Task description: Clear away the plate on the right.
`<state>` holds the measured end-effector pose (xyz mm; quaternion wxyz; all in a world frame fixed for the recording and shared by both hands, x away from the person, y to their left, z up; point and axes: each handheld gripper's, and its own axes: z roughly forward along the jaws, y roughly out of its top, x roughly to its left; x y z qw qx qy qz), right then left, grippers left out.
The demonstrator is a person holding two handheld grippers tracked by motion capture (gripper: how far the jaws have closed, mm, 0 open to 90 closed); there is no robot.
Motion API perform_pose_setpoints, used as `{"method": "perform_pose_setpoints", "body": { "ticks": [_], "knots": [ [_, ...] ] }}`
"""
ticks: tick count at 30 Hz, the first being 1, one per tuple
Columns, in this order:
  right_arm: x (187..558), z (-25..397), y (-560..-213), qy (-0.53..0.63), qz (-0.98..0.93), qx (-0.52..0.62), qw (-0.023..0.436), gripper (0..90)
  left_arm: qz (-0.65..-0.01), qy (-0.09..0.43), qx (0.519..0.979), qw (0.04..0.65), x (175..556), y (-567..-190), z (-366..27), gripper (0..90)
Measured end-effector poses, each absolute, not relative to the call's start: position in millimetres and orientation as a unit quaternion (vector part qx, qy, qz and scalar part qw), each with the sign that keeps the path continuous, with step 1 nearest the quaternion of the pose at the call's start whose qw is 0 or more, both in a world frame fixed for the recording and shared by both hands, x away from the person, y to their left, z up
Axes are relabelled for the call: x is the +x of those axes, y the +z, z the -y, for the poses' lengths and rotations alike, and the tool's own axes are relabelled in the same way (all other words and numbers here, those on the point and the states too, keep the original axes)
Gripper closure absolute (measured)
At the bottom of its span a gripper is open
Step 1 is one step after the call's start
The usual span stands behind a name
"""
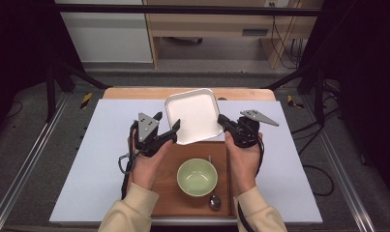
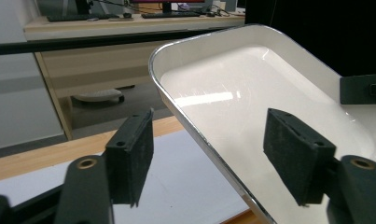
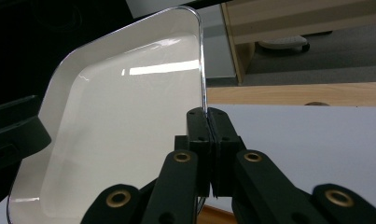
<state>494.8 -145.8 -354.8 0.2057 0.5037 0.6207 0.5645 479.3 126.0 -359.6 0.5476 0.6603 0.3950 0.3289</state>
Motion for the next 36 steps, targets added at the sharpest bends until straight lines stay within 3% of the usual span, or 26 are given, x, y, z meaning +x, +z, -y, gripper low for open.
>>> {"method": "perform_pose_setpoints", "body": {
  "ticks": [10, 15, 22, 36],
  "knots": [
    [489.8, 140.3, -351.0, 0.573, -0.613, 0.499, 0.216, 89.2, -0.403, 0.32, 0.64, 0.57, 481.1, -364.6, -126.0, 53.8],
    [488.2, 137.1, -351.4, 0.563, -0.619, 0.498, 0.227, 88.9, -0.423, 0.315, 0.614, 0.588, 485.3, -366.5, -131.8, 70.4],
    [486.4, 127.2, -360.9, 0.545, -0.633, 0.499, 0.231, 87.9, -0.443, 0.309, 0.598, 0.592, 490.4, -373.9, -137.7, 81.2],
    [488.1, 114.7, -375.5, 0.528, -0.673, 0.476, 0.205, 85.1, -0.44, 0.323, 0.595, 0.59, 488.0, -379.2, -150.1, 89.0]
  ]
}}
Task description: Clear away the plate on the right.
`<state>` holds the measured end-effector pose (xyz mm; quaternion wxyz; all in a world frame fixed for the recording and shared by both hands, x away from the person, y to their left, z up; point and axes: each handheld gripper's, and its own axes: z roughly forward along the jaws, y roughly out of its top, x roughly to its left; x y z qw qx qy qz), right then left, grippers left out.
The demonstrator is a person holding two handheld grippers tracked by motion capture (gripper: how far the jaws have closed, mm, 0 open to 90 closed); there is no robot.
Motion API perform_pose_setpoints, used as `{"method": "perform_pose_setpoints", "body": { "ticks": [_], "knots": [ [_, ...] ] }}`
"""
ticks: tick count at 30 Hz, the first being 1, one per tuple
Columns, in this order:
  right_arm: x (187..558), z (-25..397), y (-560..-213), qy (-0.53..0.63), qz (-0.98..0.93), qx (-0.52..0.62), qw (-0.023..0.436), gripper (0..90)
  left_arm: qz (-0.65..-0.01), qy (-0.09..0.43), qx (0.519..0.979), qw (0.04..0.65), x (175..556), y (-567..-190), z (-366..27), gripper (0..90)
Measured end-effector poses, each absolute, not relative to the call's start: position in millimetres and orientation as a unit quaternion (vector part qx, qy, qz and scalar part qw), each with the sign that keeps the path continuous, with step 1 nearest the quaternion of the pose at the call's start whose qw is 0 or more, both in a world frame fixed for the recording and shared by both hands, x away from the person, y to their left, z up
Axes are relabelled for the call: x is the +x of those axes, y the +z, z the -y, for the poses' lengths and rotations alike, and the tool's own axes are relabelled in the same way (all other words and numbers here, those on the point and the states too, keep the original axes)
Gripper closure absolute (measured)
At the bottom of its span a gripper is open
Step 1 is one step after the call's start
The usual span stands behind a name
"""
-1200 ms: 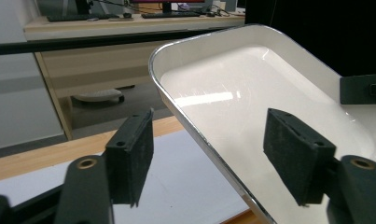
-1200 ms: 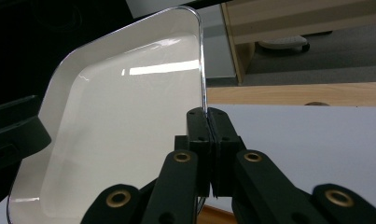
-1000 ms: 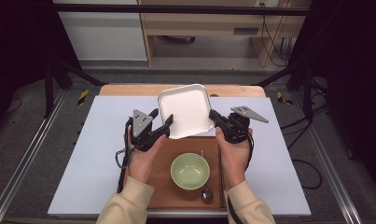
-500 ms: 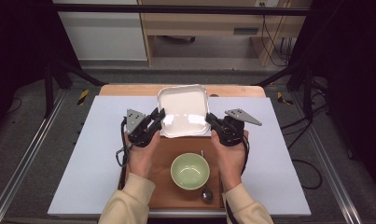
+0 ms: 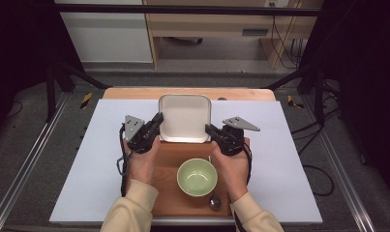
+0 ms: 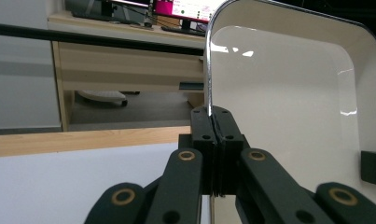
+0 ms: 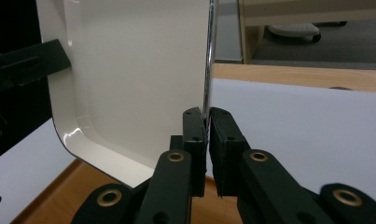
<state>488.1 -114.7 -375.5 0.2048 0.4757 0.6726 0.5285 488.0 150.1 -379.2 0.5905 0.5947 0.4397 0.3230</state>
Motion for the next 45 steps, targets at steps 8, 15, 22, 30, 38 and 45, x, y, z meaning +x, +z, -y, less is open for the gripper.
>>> {"method": "perform_pose_setpoints", "body": {
  "ticks": [8, 15, 22, 30, 38, 45],
  "knots": [
    [492.2, 116.0, -383.1, 0.532, -0.683, 0.463, 0.19, 83.8, -0.435, 0.329, 0.596, 0.59, 485.9, -379.4, -151.0, 89.2],
    [494.0, 116.3, -385.7, 0.535, -0.689, 0.45, 0.19, 70.9, -0.431, 0.327, 0.6, 0.59, 487.8, -383.1, -150.4, 89.3],
    [492.5, 121.8, -383.8, 0.539, -0.689, 0.438, 0.209, 43.1, -0.444, 0.329, 0.589, 0.59, 492.0, -385.8, -158.8, 89.3],
    [490.5, 131.1, -374.2, 0.551, -0.679, 0.415, 0.25, 20.1, -0.455, 0.334, 0.582, 0.585, 493.6, -387.9, -175.4, 89.3],
    [483.2, 143.5, -367.2, 0.553, -0.675, 0.398, 0.284, 9.5, -0.459, 0.34, 0.577, 0.584, 488.7, -387.0, -188.2, 89.3],
    [481.4, 169.7, -373.5, 0.539, -0.666, 0.414, 0.308, 8.3, -0.465, 0.345, 0.571, 0.582, 483.2, -385.4, -205.1, 89.3]
  ]
}}
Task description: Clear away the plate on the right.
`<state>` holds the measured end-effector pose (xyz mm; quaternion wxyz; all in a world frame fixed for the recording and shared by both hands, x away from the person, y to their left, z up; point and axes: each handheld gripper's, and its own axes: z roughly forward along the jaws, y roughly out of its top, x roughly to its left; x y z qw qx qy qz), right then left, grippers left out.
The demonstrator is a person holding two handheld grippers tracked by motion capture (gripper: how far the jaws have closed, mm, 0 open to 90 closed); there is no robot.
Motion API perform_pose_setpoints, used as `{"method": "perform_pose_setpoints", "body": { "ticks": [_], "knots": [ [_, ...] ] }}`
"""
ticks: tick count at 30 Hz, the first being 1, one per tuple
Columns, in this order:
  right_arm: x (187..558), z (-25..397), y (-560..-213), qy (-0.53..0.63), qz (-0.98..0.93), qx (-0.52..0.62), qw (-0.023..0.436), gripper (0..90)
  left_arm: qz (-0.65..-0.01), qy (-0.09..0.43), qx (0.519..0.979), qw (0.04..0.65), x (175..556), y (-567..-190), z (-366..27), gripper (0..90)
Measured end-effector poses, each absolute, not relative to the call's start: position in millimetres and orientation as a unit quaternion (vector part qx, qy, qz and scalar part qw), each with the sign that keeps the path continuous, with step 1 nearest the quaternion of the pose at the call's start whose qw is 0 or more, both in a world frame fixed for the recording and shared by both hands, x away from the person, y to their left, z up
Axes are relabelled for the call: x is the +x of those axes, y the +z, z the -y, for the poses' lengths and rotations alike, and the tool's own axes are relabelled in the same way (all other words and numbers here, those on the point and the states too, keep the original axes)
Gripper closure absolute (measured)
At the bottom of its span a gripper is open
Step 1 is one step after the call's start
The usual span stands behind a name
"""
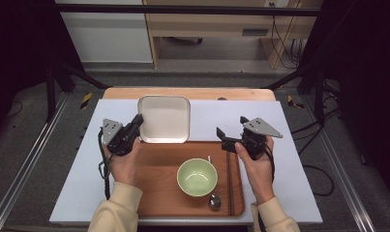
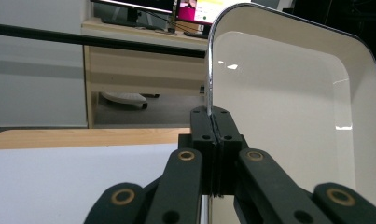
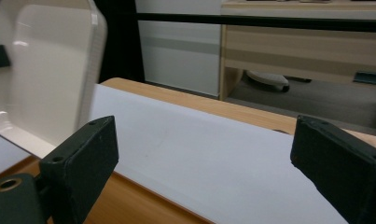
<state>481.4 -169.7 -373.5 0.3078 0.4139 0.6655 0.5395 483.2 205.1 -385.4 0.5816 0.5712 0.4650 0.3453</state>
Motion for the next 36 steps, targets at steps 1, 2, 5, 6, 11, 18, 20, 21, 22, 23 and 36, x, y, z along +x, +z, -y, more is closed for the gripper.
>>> {"method": "perform_pose_setpoints", "body": {
  "ticks": [1, 2, 5, 6, 11, 18, 20, 21, 22, 23, 36],
  "knots": [
    [481.5, 174.3, -375.2, 0.535, -0.664, 0.419, 0.311, 8.5, -0.465, 0.346, 0.57, 0.582, 482.5, -385.3, -207.4, 89.3],
    [481.9, 178.7, -377.4, 0.532, -0.662, 0.424, 0.315, 8.8, -0.467, 0.345, 0.569, 0.582, 481.7, -385.1, -209.6, 89.3],
    [482.6, 192.0, -384.4, 0.523, -0.657, 0.431, 0.331, 9.5, -0.467, 0.347, 0.57, 0.58, 479.6, -384.7, -215.8, 89.3],
    [482.6, 196.1, -386.6, 0.523, -0.655, 0.431, 0.333, 10.5, -0.467, 0.346, 0.571, 0.579, 479.0, -384.6, -217.7, 89.3],
    [481.8, 214.2, -397.2, 0.518, -0.652, 0.426, 0.354, 11.3, -0.467, 0.349, 0.572, 0.577, 475.3, -383.2, -225.2, 89.3],
    [475.7, 235.0, -413.6, 0.516, -0.657, 0.41, 0.367, 13.5, -0.467, 0.349, 0.576, 0.573, 470.5, -385.1, -233.9, 89.3],
    [472.0, 241.6, -417.6, 0.512, -0.654, 0.408, 0.378, 14.5, -0.468, 0.35, 0.576, 0.571, 469.3, -385.7, -236.6, 89.3],
    [470.1, 245.0, -419.4, 0.509, -0.656, 0.407, 0.379, 14.5, -0.469, 0.349, 0.577, 0.57, 468.5, -386.0, -238.2, 89.3],
    [468.2, 248.3, -420.9, 0.508, -0.658, 0.407, 0.377, 14.1, -0.47, 0.348, 0.576, 0.571, 467.5, -386.7, -239.3, 89.3],
    [466.4, 251.4, -422.5, 0.509, -0.658, 0.409, 0.374, 13.4, -0.471, 0.345, 0.577, 0.571, 466.2, -387.5, -240.3, 89.3],
    [462.8, 274.0, -436.8, 0.503, -0.652, 0.436, 0.362, 12.3, -0.484, 0.338, 0.578, 0.563, 450.0, -396.6, -261.7, 89.3]
  ]
}}
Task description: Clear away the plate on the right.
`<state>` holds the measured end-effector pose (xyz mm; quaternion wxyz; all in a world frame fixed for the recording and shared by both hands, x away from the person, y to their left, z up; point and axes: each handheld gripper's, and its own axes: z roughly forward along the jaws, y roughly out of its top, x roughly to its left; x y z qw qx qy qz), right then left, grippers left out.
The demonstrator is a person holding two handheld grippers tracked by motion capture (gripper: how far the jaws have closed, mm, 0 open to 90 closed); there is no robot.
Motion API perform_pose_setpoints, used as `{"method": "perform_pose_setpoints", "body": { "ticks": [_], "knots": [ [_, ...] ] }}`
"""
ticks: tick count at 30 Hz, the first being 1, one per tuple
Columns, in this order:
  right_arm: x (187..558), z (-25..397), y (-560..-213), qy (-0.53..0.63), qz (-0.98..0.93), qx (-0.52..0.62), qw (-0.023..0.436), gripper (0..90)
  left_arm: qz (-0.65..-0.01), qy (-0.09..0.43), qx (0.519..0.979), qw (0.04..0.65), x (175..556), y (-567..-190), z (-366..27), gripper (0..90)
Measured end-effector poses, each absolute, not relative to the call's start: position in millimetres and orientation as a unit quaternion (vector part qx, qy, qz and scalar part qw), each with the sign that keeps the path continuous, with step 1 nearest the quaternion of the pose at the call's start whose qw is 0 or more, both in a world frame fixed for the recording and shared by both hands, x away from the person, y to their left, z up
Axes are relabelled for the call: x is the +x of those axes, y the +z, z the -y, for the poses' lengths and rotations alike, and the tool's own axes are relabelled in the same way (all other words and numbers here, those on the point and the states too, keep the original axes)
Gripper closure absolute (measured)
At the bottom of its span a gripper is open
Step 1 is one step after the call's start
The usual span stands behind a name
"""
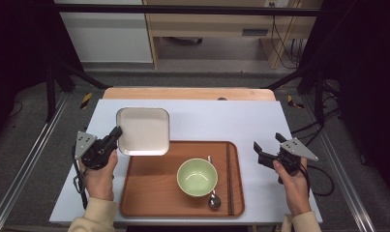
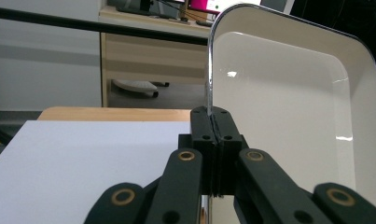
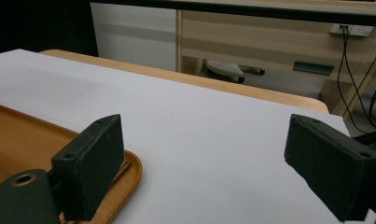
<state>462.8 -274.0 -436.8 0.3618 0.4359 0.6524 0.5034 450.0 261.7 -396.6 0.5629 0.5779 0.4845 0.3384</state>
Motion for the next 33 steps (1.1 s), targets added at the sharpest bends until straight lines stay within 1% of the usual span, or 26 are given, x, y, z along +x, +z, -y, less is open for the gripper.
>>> {"method": "perform_pose_setpoints", "body": {
  "ticks": [14, 21, 30, 33],
  "knots": [
    [463.0, 275.6, -439.0, 0.498, -0.654, 0.442, 0.36, 12.3, -0.489, 0.314, 0.605, 0.544, 430.9, -414.2, -281.4, 89.3],
    [463.3, 274.5, -439.8, 0.495, -0.657, 0.442, 0.358, 12.5, -0.481, 0.295, 0.636, 0.526, 421.2, -422.5, -281.3, 89.3],
    [463.7, 272.9, -440.6, 0.489, -0.66, 0.443, 0.358, 12.5, -0.486, 0.272, 0.662, 0.501, 414.6, -437.5, -278.8, 89.3],
    [464.1, 271.9, -441.1, 0.488, -0.662, 0.443, 0.357, 12.5, -0.489, 0.263, 0.664, 0.5, 414.1, -442.1, -278.4, 89.3]
  ]
}}
